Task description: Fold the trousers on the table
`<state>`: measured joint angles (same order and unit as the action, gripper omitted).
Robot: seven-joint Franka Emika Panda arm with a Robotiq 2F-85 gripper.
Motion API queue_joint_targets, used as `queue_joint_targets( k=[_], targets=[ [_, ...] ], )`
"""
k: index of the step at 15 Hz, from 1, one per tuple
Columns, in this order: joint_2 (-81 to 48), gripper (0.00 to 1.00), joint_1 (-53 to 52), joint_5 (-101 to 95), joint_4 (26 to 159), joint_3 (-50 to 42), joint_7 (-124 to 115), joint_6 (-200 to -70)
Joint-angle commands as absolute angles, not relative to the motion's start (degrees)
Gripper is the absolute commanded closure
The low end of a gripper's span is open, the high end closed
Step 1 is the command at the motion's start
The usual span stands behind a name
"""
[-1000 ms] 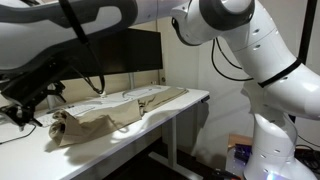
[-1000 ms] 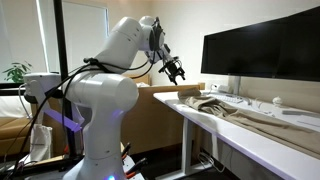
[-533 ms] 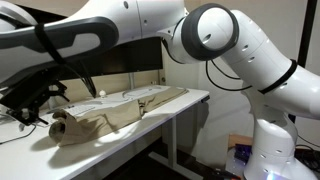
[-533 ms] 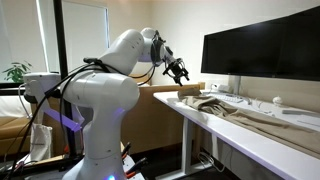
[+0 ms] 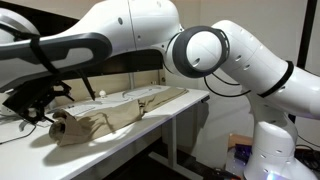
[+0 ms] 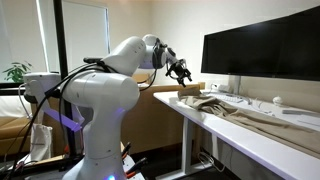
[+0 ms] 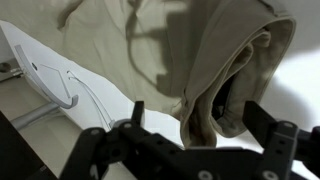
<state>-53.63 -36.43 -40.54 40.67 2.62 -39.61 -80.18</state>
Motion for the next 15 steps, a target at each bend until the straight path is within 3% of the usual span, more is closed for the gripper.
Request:
queue_joint_targets(
  k=[1,15],
  targets=[
    [-55.56,0.00,-35.19,-38.35,37.37,3.06,-41.69,-79.00],
    [-58.78,0.00,-33.09,-32.83,36.42,3.05,-45.58,-78.69]
  ],
)
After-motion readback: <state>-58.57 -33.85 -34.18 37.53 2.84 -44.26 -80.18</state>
